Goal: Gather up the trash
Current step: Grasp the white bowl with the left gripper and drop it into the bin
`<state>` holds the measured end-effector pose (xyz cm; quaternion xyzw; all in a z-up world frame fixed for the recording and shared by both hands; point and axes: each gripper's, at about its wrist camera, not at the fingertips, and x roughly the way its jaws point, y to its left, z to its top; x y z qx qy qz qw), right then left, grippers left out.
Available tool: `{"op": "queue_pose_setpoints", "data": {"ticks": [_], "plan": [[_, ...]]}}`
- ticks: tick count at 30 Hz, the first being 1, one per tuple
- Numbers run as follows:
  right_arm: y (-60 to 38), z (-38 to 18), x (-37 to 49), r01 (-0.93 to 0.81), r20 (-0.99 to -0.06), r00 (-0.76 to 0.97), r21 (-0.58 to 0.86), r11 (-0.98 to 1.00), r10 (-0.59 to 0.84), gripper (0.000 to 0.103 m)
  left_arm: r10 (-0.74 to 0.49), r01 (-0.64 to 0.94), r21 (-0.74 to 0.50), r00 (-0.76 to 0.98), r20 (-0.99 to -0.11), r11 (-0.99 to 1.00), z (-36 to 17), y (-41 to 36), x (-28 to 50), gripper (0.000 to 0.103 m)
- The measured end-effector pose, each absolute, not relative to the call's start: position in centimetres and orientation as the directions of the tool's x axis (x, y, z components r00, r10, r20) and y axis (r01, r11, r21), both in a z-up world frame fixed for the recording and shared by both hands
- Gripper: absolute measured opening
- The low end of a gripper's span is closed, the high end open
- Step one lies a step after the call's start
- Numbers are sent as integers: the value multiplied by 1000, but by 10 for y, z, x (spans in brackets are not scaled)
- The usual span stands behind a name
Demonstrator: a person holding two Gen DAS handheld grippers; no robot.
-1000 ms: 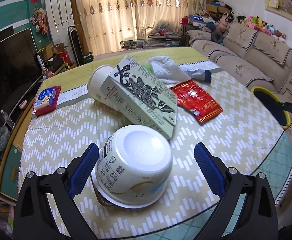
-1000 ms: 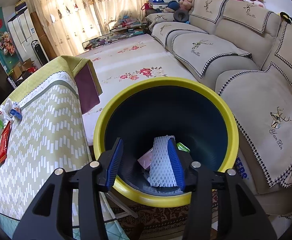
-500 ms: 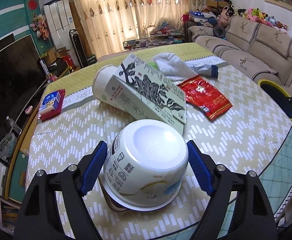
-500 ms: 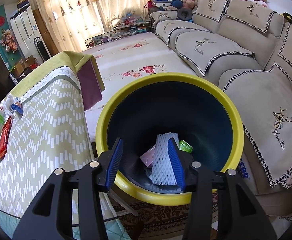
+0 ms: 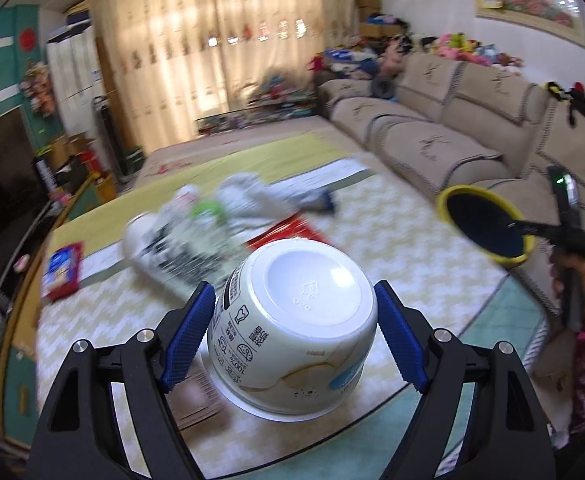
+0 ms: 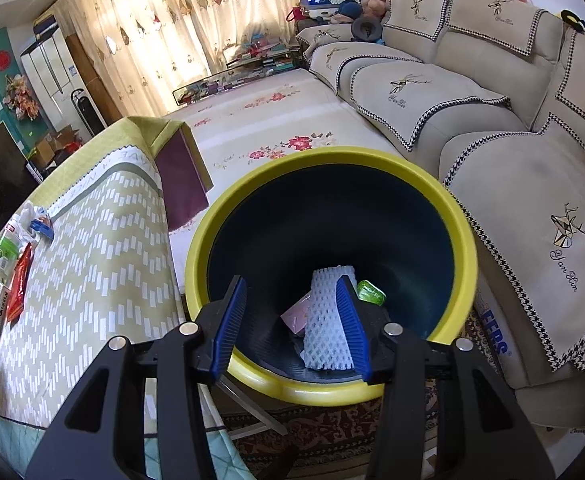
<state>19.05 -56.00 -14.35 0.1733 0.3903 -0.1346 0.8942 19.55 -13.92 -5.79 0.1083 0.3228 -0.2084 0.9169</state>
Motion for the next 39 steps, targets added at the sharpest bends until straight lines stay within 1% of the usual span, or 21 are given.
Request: {"op": "queue_pose_setpoints", "data": {"ticks": [4, 8, 15, 22, 27, 35, 38, 39], "plan": [[-569, -137, 179, 385, -732, 671, 212, 898, -115, 45, -407, 540, 22, 660, -631, 842, -52, -179, 201, 80], [-585, -130, 162, 412, -718, 681, 216, 885, -142, 46, -492, 639, 3, 595, -636, 769, -51, -239, 212, 80], [-610, -124, 136, 462, -704, 687, 231, 856, -181, 47, -581, 762, -26, 471, -663, 647, -62, -346, 231, 80], [-625, -125, 120, 487, -702, 685, 243, 839, -195, 48, -580, 822, -30, 374, -724, 569, -95, -449, 246, 80], [-632, -127, 112, 503, -705, 681, 251, 827, -200, 49, -554, 833, -20, 350, -755, 554, -120, -498, 259, 80], [-638, -129, 105, 520, -708, 676, 261, 813, -205, 52, -524, 815, -41, 332, -784, 579, -142, -541, 282, 80], [-639, -130, 104, 518, -708, 677, 266, 813, -200, 54, -535, 806, -48, 346, -771, 590, -136, -533, 282, 87], [-638, -131, 105, 516, -708, 678, 268, 813, -197, 54, -540, 805, -48, 351, -765, 592, -132, -529, 282, 87]]}}
